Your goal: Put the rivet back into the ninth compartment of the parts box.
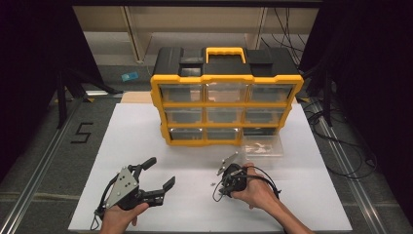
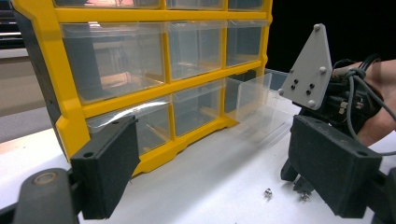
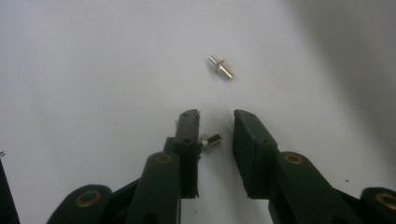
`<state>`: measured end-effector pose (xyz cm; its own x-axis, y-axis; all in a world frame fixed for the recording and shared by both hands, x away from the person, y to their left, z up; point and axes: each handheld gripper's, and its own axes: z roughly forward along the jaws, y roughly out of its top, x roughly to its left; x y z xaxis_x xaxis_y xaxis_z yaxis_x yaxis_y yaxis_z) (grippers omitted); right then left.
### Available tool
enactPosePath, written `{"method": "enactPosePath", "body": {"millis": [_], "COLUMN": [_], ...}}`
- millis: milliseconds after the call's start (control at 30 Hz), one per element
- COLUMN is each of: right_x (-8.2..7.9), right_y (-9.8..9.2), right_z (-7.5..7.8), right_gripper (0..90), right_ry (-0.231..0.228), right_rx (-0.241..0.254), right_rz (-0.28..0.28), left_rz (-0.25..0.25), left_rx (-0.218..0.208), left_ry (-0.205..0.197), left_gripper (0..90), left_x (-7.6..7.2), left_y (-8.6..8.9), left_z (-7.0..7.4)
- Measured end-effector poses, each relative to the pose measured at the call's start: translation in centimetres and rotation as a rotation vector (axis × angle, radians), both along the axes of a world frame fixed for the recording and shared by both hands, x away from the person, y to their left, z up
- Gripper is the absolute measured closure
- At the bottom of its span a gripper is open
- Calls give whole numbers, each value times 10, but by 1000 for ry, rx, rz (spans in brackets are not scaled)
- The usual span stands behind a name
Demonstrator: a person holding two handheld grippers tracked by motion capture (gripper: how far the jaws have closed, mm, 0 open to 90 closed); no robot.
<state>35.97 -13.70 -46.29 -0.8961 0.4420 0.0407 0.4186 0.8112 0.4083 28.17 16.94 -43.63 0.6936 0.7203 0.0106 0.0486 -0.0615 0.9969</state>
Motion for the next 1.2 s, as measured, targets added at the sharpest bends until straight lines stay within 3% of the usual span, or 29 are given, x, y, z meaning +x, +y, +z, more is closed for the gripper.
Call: {"method": "enactPosePath", "body": {"millis": [67,367,500,533,567,600,867,1200], "right_x": [0,0,1,1,1,2,4,4], "right_y": [2,2,-1,-2,-2,-4,-12,-18], "right_z": [-1,0,12,16,16,23,34,55], "right_gripper": [791,808,813,875,875,868,875,875], "right_ry": [7,9,-29,-54,-54,-69,-75,-127], "right_rx": [-16,-28,2,4,4,33,50,82], "right_rz": [23,22,28,28,28,33,31,32], "left_rz": [0,0,0,0,-1,-1,-1,-1], "left_rx": [0,-3,-4,-4,-4,-4,-3,-6], "left_ry": [0,0,-1,-1,-2,-2,-1,0], "left_gripper": [162,163,163,162,162,162,162,162], "left_x": [0,0,0,0,0,0,0,0], "left_y": [0,0,0,0,0,0,0,0], "left_z": [0,0,0,0,0,0,0,0]}}
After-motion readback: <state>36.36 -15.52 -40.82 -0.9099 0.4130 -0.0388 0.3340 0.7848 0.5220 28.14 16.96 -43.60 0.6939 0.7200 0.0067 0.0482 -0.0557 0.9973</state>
